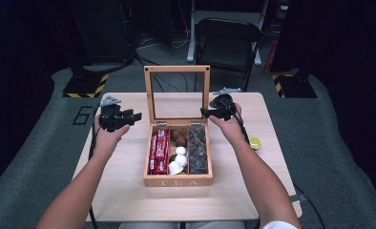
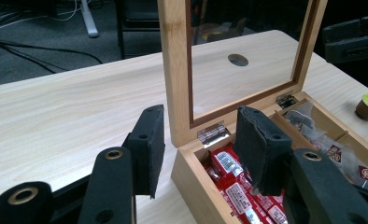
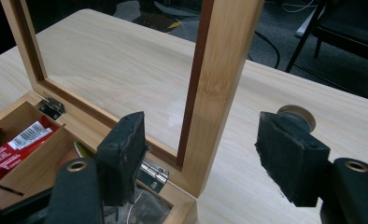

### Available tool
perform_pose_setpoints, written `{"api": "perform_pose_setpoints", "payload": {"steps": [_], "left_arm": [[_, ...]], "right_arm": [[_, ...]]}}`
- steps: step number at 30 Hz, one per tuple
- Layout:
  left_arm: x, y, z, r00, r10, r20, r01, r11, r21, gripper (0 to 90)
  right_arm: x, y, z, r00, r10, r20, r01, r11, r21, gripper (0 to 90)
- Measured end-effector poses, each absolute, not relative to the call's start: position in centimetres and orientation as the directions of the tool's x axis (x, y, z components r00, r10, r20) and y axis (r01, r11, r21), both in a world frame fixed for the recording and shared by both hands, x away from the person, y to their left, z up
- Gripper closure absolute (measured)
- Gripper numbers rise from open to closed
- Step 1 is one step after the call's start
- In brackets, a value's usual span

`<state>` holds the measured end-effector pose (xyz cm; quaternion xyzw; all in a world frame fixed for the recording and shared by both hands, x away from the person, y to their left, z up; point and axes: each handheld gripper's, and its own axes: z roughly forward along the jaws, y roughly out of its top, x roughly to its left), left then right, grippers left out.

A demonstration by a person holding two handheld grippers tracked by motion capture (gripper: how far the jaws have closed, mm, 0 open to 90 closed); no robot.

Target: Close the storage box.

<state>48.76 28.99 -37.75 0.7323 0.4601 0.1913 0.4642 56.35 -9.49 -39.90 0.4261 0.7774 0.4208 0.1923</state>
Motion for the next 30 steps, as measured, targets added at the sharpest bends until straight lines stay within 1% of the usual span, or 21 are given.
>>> {"api": "perform_pose_setpoints", "payload": {"steps": [9, 12, 24, 30], "left_arm": [[48.8, 29.0, -37.8, 0.5, 0.853, -0.152, 0.498, -0.139, 0.856, 52.7], [48.7, 29.0, -37.9, 0.501, 0.852, -0.153, 0.495, -0.138, 0.858, 52.7], [48.7, 29.2, -37.9, 0.5, 0.852, -0.154, 0.497, -0.137, 0.857, 52.7], [48.7, 29.2, -38.0, 0.501, 0.852, -0.152, 0.498, -0.14, 0.856, 52.7]], "right_arm": [[57.1, -8.6, -40.0, -0.564, 0.822, 0.077, 0.511, 0.275, 0.814, 32.6], [57.3, -8.4, -40.0, -0.577, 0.814, 0.06, 0.501, 0.295, 0.814, 32.6], [57.7, -7.7, -40.4, -0.578, 0.812, 0.084, 0.512, 0.28, 0.812, 33.2], [58.0, -7.6, -40.3, -0.577, 0.813, 0.076, 0.516, 0.291, 0.806, 33.6]]}}
